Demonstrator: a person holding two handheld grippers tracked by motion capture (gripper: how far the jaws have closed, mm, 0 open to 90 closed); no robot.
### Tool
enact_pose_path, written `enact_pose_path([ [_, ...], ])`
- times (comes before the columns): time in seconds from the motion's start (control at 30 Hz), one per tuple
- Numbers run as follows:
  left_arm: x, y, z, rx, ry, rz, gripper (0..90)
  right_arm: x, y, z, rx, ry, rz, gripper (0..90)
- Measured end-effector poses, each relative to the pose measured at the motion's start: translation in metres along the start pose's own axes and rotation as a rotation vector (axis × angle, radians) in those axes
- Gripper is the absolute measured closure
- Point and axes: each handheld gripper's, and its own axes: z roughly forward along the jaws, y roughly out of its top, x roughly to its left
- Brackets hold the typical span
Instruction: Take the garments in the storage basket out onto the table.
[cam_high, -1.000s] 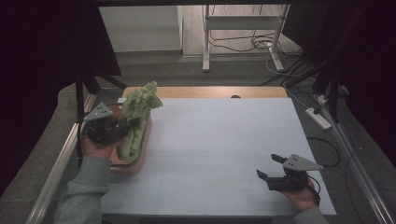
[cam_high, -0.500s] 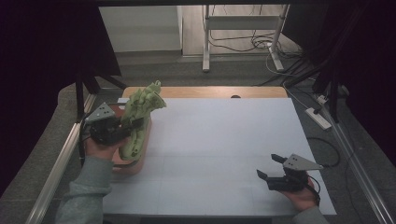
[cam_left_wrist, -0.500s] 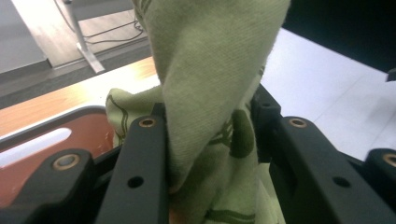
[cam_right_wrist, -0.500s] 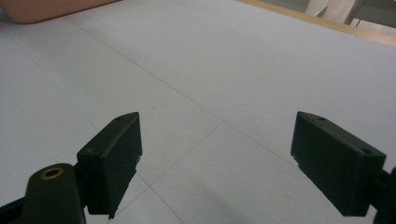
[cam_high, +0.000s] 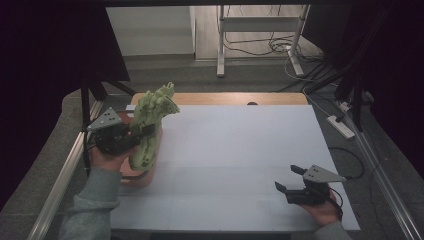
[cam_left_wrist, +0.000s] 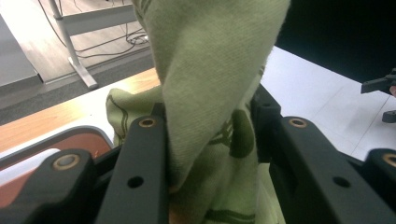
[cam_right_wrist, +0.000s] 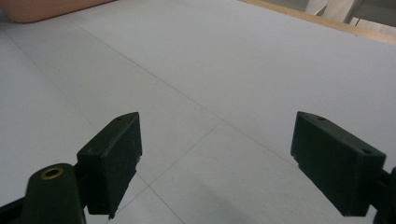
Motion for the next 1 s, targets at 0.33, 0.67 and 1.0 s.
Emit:
enact_pose_path([
  [0.33, -0.004, -0.001, 0.011, 0.004, -0.031, -0.008, 66.7, 0.000, 0.000, 0.000, 0.004, 0.001, 0.000, 17.0],
  [0.67, -0.016, -0.001, 0.026, 0.021, -0.050, 0.010, 66.7, 0.000, 0.000, 0.001, 0.005, 0.001, 0.001, 17.0],
  [1.0, -0.025, 0.000, 0.035, 0.029, -0.080, 0.018, 66.7, 0.000, 0.000, 0.001, 0.004, 0.001, -0.001, 17.0],
])
